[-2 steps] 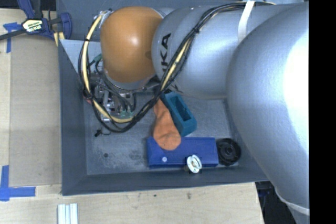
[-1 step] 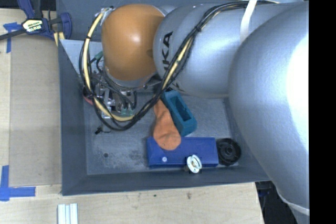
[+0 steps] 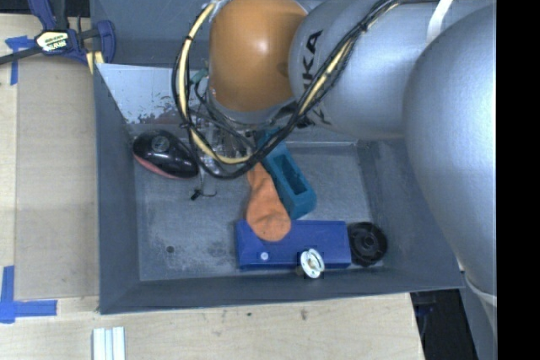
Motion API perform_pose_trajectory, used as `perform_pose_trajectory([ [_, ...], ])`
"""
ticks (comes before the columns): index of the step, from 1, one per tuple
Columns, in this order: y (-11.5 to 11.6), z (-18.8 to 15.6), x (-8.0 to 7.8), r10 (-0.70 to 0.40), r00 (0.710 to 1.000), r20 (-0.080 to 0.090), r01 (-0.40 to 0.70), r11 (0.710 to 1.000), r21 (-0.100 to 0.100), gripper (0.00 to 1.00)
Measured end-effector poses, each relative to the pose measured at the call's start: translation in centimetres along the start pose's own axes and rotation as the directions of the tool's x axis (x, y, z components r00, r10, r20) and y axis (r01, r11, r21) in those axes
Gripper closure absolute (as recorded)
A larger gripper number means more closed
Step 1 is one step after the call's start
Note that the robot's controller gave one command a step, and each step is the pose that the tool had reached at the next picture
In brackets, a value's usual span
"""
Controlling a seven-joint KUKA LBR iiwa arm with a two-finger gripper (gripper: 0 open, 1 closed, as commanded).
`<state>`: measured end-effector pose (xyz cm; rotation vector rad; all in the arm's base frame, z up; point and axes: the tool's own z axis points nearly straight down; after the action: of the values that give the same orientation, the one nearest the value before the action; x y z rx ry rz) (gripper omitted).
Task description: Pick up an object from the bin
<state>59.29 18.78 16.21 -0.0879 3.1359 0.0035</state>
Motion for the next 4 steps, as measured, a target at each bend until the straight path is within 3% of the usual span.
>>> perform_pose_trajectory([
  [1,-1.5,0.1,-0.5,-0.006,1.000,0.001,0.006,1.000,0.001,0.00],
  [2,-3.2,-0.8,0.4,-0.026,1.000,-0.005,0.026,1.000,0.004,0.00],
  [3,-5.2,2.0,0.0,-0.322,0.947,0.007,0.322,0.947,0.002,0.00],
  [4,-4.9,5.1,0.4,-0.327,0.945,-0.005,0.327,0.945,0.000,0.00],
])
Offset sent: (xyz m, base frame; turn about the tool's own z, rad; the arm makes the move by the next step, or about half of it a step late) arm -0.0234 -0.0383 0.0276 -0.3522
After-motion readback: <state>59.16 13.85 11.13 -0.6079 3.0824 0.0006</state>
